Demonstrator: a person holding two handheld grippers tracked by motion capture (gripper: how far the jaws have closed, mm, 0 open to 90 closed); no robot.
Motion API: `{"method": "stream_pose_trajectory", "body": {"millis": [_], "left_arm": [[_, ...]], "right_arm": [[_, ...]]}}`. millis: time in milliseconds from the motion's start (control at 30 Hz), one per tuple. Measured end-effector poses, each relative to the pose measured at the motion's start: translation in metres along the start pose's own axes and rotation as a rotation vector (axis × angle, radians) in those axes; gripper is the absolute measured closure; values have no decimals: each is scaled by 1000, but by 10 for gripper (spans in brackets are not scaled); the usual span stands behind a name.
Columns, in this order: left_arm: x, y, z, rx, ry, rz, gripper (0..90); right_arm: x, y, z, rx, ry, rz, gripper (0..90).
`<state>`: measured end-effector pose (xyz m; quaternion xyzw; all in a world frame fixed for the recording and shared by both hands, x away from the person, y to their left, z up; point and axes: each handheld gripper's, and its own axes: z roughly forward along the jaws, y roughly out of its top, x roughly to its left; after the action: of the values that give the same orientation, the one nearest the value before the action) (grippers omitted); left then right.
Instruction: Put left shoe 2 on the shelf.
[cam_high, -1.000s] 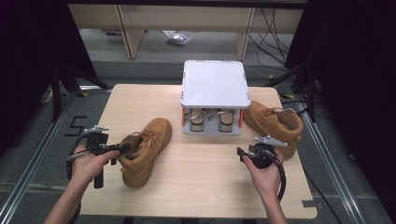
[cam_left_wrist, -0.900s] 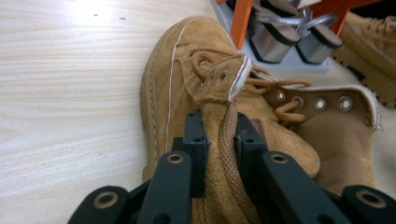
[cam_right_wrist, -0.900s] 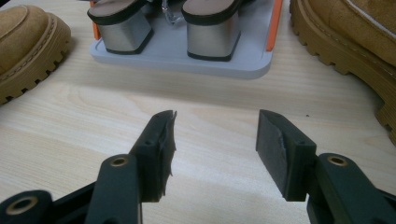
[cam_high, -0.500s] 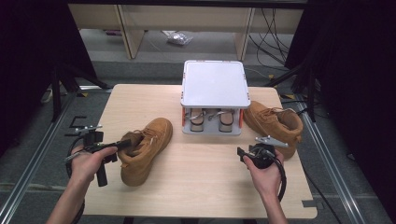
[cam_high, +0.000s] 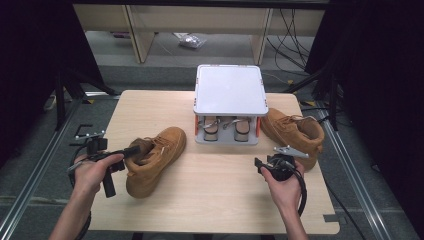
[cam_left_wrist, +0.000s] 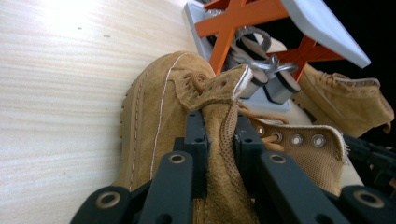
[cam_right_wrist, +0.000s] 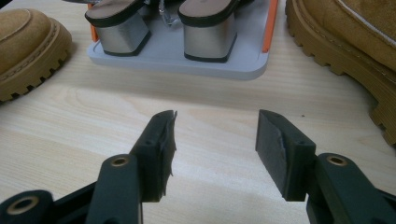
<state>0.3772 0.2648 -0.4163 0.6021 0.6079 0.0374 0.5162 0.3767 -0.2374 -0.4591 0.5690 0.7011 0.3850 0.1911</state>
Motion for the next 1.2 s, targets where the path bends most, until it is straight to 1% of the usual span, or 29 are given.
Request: {"method": "stream_pose_trajectory", "body": {"millis": [67,100,133,167,267,300,333,367,400,433,533,567,600,667,700,800,833,867,933,1000,1033,1067,1100,1167,1200], "left_arm": [[0,1,-2,-4,-11,-4,797],[1,1,-2,-13,-18,-4,798],[1,2,-2,-15,-19,-6,798],[0,3,-3,-17,-23,-14,798],[0,4,-4,-27,-30,-20,798],[0,5,-5,-28,-25,-21,798],[0,6,-5,-32,-30,-13,799],[-1,6,-6,-33,-28,-15,799],[-1,7,-6,-35,-27,-14,799],[-1,8,-6,-37,-26,-14,799],[-2,11,-6,-40,-29,-13,799],[-2,12,-6,-45,-28,-15,799],[-2,13,-6,-47,-30,-14,799],[-3,15,-6,-47,-26,-17,799],[-3,16,-6,-56,-28,-30,799],[-2,18,-6,-60,-32,-34,799],[-3,19,-6,-53,-26,-36,799],[-2,19,-5,-63,-35,-35,800],[-3,20,-5,-61,-30,-37,799],[-3,22,-4,-71,-36,-38,799],[-3,23,-4,-68,-35,-37,798],[-4,24,-4,-68,-31,-41,798],[-4,25,-3,-79,-42,-41,798],[-5,27,-3,-81,-44,-44,799],[-6,28,-3,-73,-36,-46,799]], "right_arm": [[0,0,0,0,-2,0,481],[0,0,0,-3,12,4,481],[0,-1,1,-16,13,5,481],[1,-1,1,-15,10,5,481],[1,-1,0,-15,12,7,482],[0,0,0,-13,7,3,482],[1,-1,1,-19,-6,6,482],[1,0,0,-17,5,8,482],[1,0,0,-19,3,6,482],[0,0,0,-22,12,5,482],[0,0,0,-12,-2,4,482],[0,0,-1,1,0,1,482],[0,0,-1,1,2,0,482],[0,0,-1,-2,11,3,482],[0,0,-1,-7,3,4,482],[0,0,0,-13,5,5,482],[0,0,0,-10,5,5,482],[0,0,0,-4,-7,1,482],[0,0,-1,0,-7,1,483],[0,0,-1,-9,1,4,484],[0,0,-1,-10,2,6,484],[-1,0,0,-18,-7,3,484],[-1,0,0,-19,-9,5,485],[-1,0,-1,-19,1,9,485],[-1,0,-1,-20,1,10,485]]}}
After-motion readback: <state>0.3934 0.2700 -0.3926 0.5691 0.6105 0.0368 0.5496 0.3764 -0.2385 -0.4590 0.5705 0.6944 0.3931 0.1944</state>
